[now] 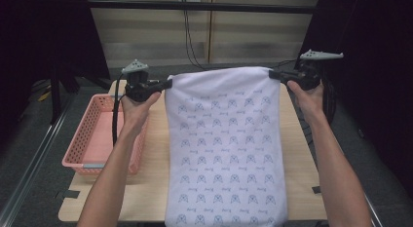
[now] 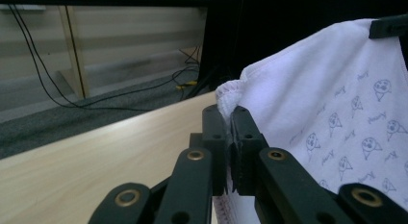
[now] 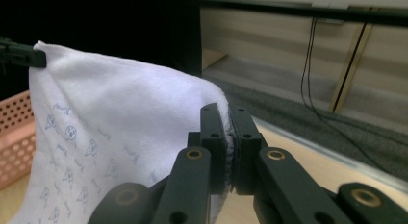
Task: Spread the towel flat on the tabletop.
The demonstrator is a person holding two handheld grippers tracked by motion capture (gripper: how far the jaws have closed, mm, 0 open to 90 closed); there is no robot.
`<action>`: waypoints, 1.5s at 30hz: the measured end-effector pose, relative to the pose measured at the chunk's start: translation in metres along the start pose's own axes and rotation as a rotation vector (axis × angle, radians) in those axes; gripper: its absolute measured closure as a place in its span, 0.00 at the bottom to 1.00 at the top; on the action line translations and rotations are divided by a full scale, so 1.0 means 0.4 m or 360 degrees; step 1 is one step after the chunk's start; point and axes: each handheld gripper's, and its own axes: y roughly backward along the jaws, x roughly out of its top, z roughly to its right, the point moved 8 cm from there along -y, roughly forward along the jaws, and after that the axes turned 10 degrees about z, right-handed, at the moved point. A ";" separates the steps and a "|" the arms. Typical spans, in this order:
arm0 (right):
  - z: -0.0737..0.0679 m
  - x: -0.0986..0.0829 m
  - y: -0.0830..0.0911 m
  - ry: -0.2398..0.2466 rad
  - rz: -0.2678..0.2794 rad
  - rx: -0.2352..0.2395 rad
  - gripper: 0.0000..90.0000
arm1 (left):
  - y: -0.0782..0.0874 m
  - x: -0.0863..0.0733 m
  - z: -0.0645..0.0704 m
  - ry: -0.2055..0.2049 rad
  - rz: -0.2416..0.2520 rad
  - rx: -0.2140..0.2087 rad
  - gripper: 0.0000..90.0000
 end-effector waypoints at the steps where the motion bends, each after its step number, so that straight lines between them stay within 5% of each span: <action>1: 0.002 0.016 0.000 0.0006 0.0008 -0.0005 0.97 | 0.006 0.017 -0.001 -0.0001 0.0028 -0.0013 0.96; 6: -0.023 0.014 0.030 0.0011 0.0013 0.0059 0.97 | 0.043 0.002 0.036 -0.0072 0.0012 -0.0065 0.96; 8: -0.039 -0.014 0.052 -0.0007 0.0012 0.0096 0.97 | 0.062 -0.025 0.060 -0.0043 -0.0001 -0.0103 0.97; 10: -0.065 -0.054 0.081 -0.0002 -0.0029 0.0140 0.97 | 0.072 -0.064 0.086 -0.0108 -0.0086 -0.0095 0.96; 13: -0.111 -0.114 0.125 0.0027 -0.0110 0.0185 0.97 | 0.098 -0.118 0.142 -0.0109 -0.0146 -0.0180 0.96; 17: -0.177 -0.186 0.194 0.0081 -0.0198 0.0262 0.97 | 0.156 -0.173 0.212 -0.0129 -0.0153 -0.0271 0.96; 22: -0.250 -0.292 0.292 0.0094 -0.0323 0.0329 0.97 | 0.208 -0.266 0.264 -0.0094 -0.0268 -0.0309 0.96; 25: -0.278 -0.358 0.338 0.0074 -0.0399 0.0334 0.97 | 0.248 -0.357 0.279 -0.0049 -0.0418 -0.0284 0.96; 29: -0.305 -0.495 0.401 -0.0058 -0.0553 0.0330 0.97 | 0.301 -0.451 0.296 0.0030 -0.0521 -0.0318 0.96; 34: -0.346 -0.623 0.423 -0.0112 -0.0771 0.0329 0.97 | 0.334 -0.571 0.324 0.0072 -0.0712 -0.0365 0.96; 35: -0.348 -0.621 0.424 -0.0069 -0.0785 0.0306 0.97 | 0.338 -0.587 0.326 0.0088 -0.0743 -0.0368 0.96; 36: -0.351 -0.609 0.423 -0.0115 -0.0737 0.0326 0.97 | 0.340 -0.599 0.329 0.0091 -0.0776 -0.0373 0.96; 41: -0.345 -0.640 0.405 -0.0128 -0.0871 0.0308 0.97 | 0.325 -0.628 0.324 0.0081 -0.0889 -0.0391 0.96; 45: -0.344 -0.666 0.387 -0.0106 -0.0969 0.0315 0.97 | 0.309 -0.629 0.320 0.0070 -0.0881 -0.0377 0.96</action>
